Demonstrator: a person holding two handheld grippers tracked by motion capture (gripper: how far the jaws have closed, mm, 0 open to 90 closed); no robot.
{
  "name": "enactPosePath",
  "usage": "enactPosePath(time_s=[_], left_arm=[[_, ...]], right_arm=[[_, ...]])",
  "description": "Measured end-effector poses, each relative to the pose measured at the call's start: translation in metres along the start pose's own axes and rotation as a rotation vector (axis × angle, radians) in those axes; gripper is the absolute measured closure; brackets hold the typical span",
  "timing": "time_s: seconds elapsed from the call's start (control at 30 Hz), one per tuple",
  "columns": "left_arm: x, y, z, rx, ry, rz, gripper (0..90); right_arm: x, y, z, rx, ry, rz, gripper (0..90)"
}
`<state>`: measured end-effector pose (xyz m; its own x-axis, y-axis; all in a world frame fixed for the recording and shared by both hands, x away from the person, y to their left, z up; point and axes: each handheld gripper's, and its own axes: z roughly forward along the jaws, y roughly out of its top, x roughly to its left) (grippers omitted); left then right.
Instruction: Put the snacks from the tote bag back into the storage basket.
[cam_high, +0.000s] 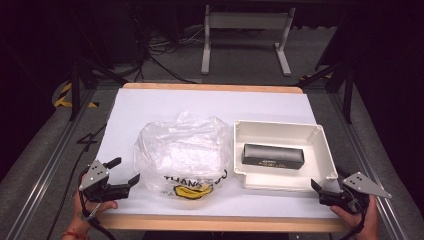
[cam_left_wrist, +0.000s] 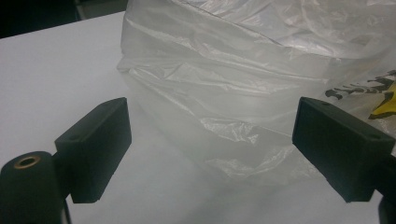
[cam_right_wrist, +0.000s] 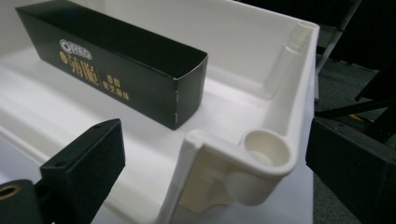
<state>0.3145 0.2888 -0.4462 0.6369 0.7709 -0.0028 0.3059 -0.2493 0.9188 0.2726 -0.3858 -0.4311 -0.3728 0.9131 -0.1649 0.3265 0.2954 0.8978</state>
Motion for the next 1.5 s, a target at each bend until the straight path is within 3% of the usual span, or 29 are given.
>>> enactPosePath(time_s=[0.47, 0.83, 1.5], left_arm=[[-0.0007, 0.0002, -0.0033, -0.002, 0.007, 0.015, 12.7], [0.0009, -0.0006, -0.0046, -0.014, 0.009, 0.005, 12.7], [0.0009, 0.0008, -0.0018, -0.005, 0.016, 0.004, 12.7]], right_arm=[[0.0010, -0.0069, -0.0004, -0.044, -0.005, 0.029, 5.7], [0.0044, -0.0047, -0.0019, -0.051, -0.012, 0.004, 5.7], [0.0032, -0.0064, -0.0024, -0.052, -0.006, 0.007, 5.7]])
